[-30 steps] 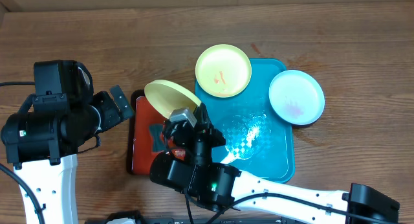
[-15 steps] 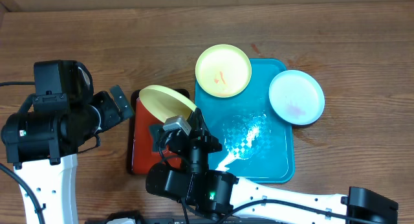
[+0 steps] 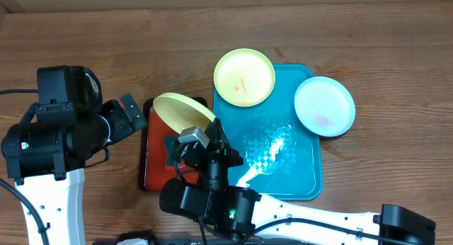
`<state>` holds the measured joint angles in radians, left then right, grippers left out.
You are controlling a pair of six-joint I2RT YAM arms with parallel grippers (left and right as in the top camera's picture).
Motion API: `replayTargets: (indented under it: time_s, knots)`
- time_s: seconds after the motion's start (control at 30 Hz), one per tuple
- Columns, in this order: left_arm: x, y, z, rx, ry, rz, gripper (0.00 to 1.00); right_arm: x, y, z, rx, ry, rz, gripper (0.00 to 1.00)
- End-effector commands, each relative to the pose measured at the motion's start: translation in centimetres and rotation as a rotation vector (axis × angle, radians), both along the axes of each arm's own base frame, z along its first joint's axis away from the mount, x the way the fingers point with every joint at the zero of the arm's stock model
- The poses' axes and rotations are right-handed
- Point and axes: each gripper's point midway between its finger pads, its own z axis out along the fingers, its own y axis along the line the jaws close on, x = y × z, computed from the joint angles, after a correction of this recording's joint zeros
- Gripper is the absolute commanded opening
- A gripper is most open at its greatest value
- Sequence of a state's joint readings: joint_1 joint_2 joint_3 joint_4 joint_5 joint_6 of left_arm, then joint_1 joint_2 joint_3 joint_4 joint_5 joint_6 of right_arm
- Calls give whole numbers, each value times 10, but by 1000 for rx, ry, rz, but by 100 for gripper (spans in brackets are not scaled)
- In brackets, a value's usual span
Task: Clean dirty plates on tray and stack at the side
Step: 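Grasp the cleaned yellow plate rim with the right gripper and lift it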
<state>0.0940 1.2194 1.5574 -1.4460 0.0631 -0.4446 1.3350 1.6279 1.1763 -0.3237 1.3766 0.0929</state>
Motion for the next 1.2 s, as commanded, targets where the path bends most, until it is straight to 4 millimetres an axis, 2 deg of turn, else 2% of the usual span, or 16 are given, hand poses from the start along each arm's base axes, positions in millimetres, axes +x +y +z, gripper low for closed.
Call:
replayTargets:
  time_s: [0.0,0.97,1.07,1.17]
  knots:
    - [1,4,4,16,-10,8,100,0,-5,17,45,-30,-23,4]
    - [1,4,4,15,-10,8,100,0,-4,17,25,-25,-17,4]
    - [1,4,4,16,-10,8,100,8,-7,13,39,-8,-22,4]
    - [1,4,4,16,-10,8,100,24,-8,0,160,59,-13,4]
